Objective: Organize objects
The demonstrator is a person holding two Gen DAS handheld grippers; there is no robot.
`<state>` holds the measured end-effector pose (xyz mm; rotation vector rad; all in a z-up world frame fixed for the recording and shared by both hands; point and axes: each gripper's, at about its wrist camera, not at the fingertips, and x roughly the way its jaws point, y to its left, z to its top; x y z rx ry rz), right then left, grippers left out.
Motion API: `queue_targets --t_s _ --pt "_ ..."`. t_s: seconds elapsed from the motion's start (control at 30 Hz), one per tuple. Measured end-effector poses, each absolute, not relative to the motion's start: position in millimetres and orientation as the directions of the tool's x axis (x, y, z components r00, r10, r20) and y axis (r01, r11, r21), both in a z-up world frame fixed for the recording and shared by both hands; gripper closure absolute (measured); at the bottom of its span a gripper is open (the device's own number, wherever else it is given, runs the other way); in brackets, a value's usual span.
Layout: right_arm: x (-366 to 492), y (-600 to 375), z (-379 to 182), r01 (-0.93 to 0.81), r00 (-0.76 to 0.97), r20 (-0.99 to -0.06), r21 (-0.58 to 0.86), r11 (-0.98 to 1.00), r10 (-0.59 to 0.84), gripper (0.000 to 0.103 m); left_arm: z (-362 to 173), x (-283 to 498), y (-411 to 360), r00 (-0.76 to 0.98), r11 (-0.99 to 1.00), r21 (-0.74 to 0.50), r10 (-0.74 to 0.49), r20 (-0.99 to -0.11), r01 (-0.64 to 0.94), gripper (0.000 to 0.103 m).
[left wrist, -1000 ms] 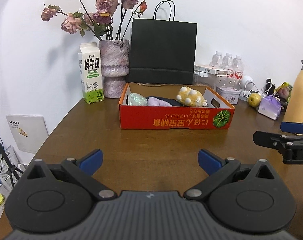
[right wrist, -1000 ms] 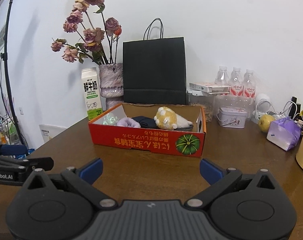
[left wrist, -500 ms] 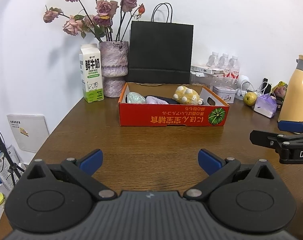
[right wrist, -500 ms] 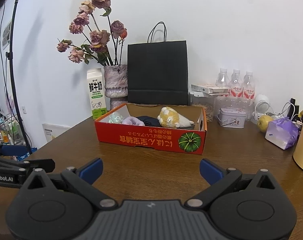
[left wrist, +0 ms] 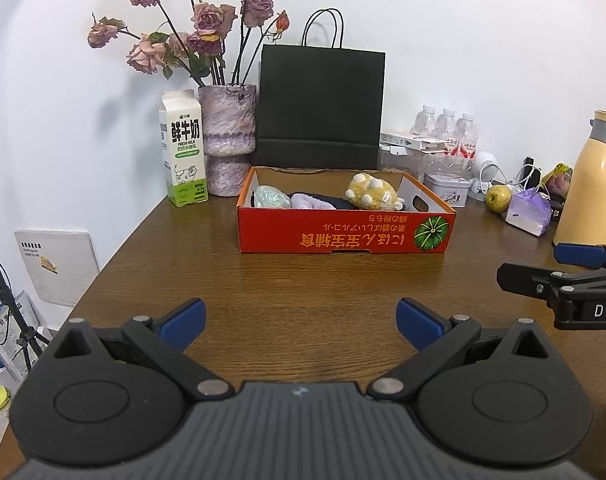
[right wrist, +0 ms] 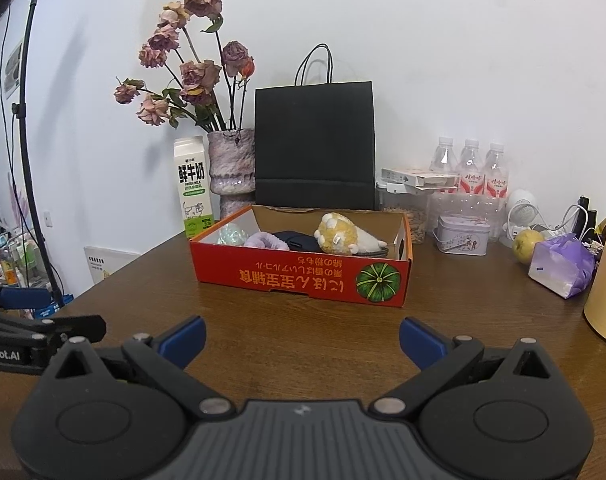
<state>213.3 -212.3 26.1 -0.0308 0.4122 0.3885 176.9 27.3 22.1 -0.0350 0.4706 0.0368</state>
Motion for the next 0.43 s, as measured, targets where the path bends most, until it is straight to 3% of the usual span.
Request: queue_targets --t_s 0.43 --pt "209.1 -215.7 23.5 -0.371 0.843 -0.400 0.049 0.927 0.359 0.000 21.7 173.8 26.5 0.885 0.999 -0.016 0.021 -0.464 -0.033 0.000"
